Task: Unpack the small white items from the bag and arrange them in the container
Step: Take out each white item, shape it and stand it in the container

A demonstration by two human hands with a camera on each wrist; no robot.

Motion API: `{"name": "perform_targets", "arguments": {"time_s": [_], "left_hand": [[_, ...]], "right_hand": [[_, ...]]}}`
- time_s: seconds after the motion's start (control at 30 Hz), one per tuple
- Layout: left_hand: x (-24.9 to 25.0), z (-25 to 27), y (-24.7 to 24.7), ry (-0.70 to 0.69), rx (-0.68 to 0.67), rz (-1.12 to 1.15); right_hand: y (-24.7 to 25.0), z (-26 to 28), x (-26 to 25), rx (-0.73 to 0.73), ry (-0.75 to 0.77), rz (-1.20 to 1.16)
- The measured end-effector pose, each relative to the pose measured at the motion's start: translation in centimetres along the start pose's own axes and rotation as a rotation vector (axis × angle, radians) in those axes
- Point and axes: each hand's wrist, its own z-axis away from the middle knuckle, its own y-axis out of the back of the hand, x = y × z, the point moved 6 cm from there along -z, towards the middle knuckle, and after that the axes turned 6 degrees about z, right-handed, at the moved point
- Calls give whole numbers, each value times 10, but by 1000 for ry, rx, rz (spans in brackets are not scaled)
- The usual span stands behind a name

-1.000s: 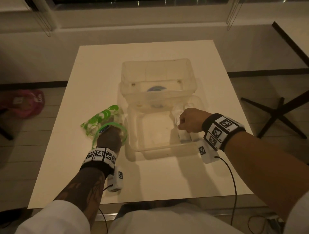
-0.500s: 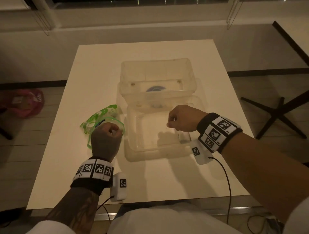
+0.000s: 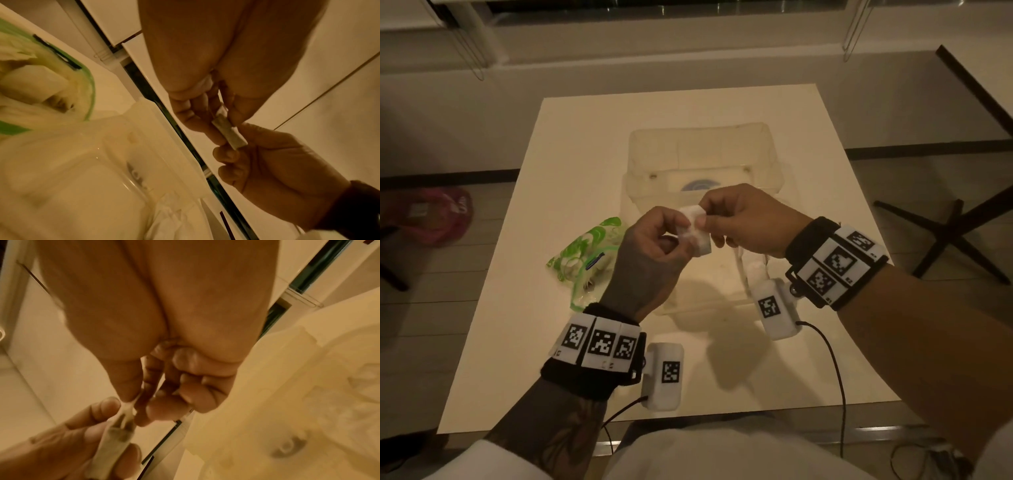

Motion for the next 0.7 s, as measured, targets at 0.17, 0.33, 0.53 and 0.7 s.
{"name": "perform_targets", "arguments": {"time_s": [0.17, 0.33, 0.53, 0.7], "left_hand": [[-9, -1, -10, 101, 132, 93], [-15, -1, -14, 133, 209, 83], [-11, -1, -15, 106, 226, 98], [-9, -1, -11, 79, 277, 55]], "right_hand": [[15, 4, 7, 113, 3, -33], [20, 3, 15, 185, -16, -107], [17, 3, 11, 183, -14, -154], [16, 3, 4, 197, -4, -174]]}}
